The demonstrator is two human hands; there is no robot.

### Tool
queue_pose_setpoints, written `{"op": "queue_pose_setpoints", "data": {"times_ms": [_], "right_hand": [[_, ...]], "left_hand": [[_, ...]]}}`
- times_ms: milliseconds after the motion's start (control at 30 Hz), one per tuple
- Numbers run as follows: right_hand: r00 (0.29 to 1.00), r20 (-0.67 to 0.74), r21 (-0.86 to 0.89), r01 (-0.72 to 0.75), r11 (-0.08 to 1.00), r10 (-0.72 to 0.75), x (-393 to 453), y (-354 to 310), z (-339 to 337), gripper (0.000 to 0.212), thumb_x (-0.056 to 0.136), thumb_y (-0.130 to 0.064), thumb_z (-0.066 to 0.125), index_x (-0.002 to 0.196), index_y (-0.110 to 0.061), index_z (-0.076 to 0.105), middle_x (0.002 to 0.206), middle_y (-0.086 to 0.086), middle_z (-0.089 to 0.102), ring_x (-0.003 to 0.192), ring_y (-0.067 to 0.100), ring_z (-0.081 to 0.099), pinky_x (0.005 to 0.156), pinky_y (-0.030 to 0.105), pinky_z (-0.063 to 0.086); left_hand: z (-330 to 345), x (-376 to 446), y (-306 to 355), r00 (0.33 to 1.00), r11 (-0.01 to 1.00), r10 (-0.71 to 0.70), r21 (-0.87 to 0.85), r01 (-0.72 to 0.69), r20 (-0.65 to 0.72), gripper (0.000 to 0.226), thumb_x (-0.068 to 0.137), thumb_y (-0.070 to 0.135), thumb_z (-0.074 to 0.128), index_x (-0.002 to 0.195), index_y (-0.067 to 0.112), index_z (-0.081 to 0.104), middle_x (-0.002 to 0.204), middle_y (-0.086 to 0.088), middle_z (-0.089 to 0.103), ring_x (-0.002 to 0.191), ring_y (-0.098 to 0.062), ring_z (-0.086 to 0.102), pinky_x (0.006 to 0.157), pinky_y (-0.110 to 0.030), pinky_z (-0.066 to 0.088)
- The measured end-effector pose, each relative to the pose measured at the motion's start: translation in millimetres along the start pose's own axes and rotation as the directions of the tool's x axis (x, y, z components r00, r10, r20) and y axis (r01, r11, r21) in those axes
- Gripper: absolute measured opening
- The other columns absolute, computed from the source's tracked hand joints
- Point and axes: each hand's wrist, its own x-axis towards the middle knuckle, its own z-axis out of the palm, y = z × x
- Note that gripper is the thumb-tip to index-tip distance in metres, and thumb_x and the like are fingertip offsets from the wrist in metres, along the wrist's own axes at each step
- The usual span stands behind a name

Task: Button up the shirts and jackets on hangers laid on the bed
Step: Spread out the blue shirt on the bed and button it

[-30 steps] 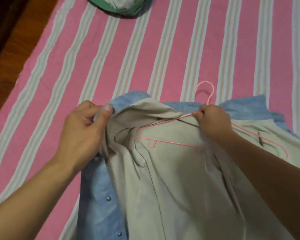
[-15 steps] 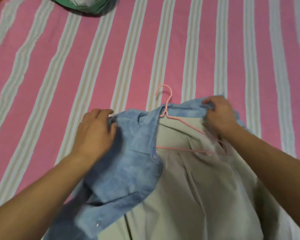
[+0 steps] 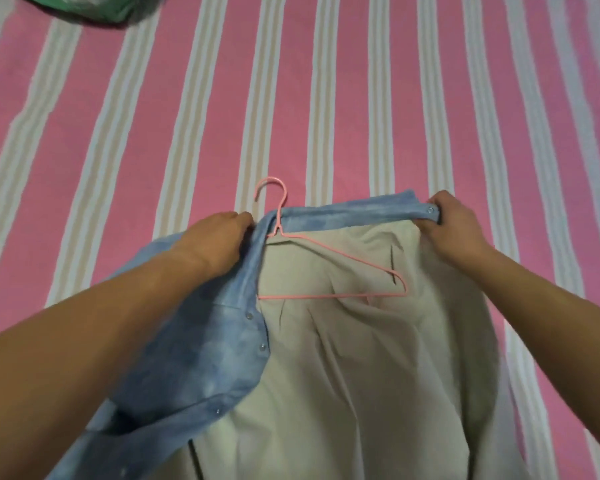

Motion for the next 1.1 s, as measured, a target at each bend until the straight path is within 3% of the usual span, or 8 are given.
{"op": "queue_pose_setpoints", "data": {"times_ms": [167, 333, 500, 600, 733, 867, 1033, 1100], "right_hand": [[0.984, -0.108, -0.118, 0.127, 0.985, -0.140, -16, -17, -43, 0.024, 0.101, -0.033, 0.056, 0.086, -0.014, 0.052, 0.074, 0.000, 0.052, 0.065, 0.021, 0.044, 0.060, 0.035, 0.026], [0.995, -0.073, -0.249, 0.047, 0.967, -0.067, -27, -30, -96, 0.050, 0.100, -0.049, 0.051, 0.065, -0.014, 0.054, 0.061, 0.007, 0.052, 0.064, 0.031, 0.052, 0.055, 0.036, 0.033], [0.967, -0.196, 0.545, -0.029, 0.838, 0.161, -27, -88, -125, 0.028, 0.099, -0.038, 0.058, 0.083, -0.017, 0.066, 0.062, -0.011, 0.065, 0.057, 0.007, 0.061, 0.051, 0.022, 0.047], [0.996, 0.074, 0.709, -0.013, 0.706, -0.055, -29, -108, -109, 0.010, 0.095, -0.020, 0.061, 0.085, -0.019, 0.060, 0.062, -0.004, 0.062, 0.054, 0.014, 0.057, 0.057, 0.038, 0.045], [0.811, 0.580, 0.135, -0.005, 0.991, -0.075, -59, -66, -41, 0.049, 0.093, -0.035, 0.067, 0.138, -0.024, 0.049, 0.112, -0.008, 0.066, 0.098, 0.015, 0.066, 0.081, 0.028, 0.050], [0.907, 0.420, 0.044, -0.019, 0.999, -0.001, -103, 0, 1, 0.074, 0.089, -0.045, 0.068, 0.152, -0.021, 0.039, 0.145, -0.002, 0.051, 0.135, 0.020, 0.047, 0.106, 0.029, 0.036], [0.966, 0.259, -0.512, 0.147, 0.846, -0.011, -132, 55, -11, 0.040, 0.090, -0.062, 0.048, 0.109, -0.030, 0.064, 0.101, -0.002, 0.069, 0.107, 0.022, 0.060, 0.114, 0.042, 0.020], [0.938, 0.336, -0.608, 0.143, 0.781, 0.090, -131, 67, -29, 0.034, 0.089, -0.059, 0.049, 0.097, -0.027, 0.060, 0.086, -0.003, 0.065, 0.092, 0.022, 0.062, 0.108, 0.041, 0.036]], "left_hand": [[-4, -18, 2, 0.999, 0.997, 0.034, 0.073, -0.032, -0.019, 0.020, 0.103, 0.033, 0.050, 0.090, 0.018, 0.052, 0.094, -0.011, 0.069, 0.083, -0.034, 0.060, 0.077, -0.045, 0.050], [-77, -25, 20, 0.809, 0.985, -0.134, -0.164, 0.048, -0.572, 0.023, 0.099, 0.027, 0.058, 0.084, 0.011, 0.063, 0.082, -0.023, 0.067, 0.077, -0.046, 0.062, 0.064, -0.046, 0.046], [-133, 28, 60, 0.778, 0.993, -0.116, -0.066, 0.096, -0.617, 0.025, 0.099, 0.026, 0.054, 0.100, 0.006, 0.070, 0.092, -0.029, 0.067, 0.083, -0.049, 0.062, 0.065, -0.045, 0.044], [-133, 50, 60, 0.796, 0.959, -0.282, -0.148, 0.240, -0.535, 0.024, 0.099, 0.022, 0.051, 0.104, 0.005, 0.068, 0.103, -0.030, 0.066, 0.094, -0.051, 0.061, 0.071, -0.048, 0.045], [-87, 39, 60, 0.815, 0.903, -0.422, -0.260, 0.341, -0.398, 0.039, 0.101, 0.027, 0.050, 0.132, 0.003, 0.055, 0.129, -0.032, 0.053, 0.120, -0.050, 0.049, 0.099, -0.054, 0.042], [-1, -44, 90, 0.943, 0.955, -0.263, -0.197, 0.224, -0.204, 0.062, 0.093, 0.042, 0.054, 0.148, 0.015, 0.043, 0.144, -0.024, 0.042, 0.132, -0.044, 0.036, 0.111, -0.051, 0.032], [68, -137, 104, 0.965, 0.965, -0.261, -0.033, 0.260, -0.041, 0.065, 0.087, 0.054, 0.058, 0.146, 0.036, 0.040, 0.155, -0.011, 0.024, 0.138, -0.039, 0.028, 0.110, -0.054, 0.035], [81, -150, 97, 0.933, 0.936, -0.350, 0.054, 0.347, 0.082, 0.071, 0.091, 0.053, 0.052, 0.154, 0.042, 0.021, 0.161, -0.010, 0.010, 0.144, -0.039, 0.018, 0.113, -0.056, 0.030]]}}
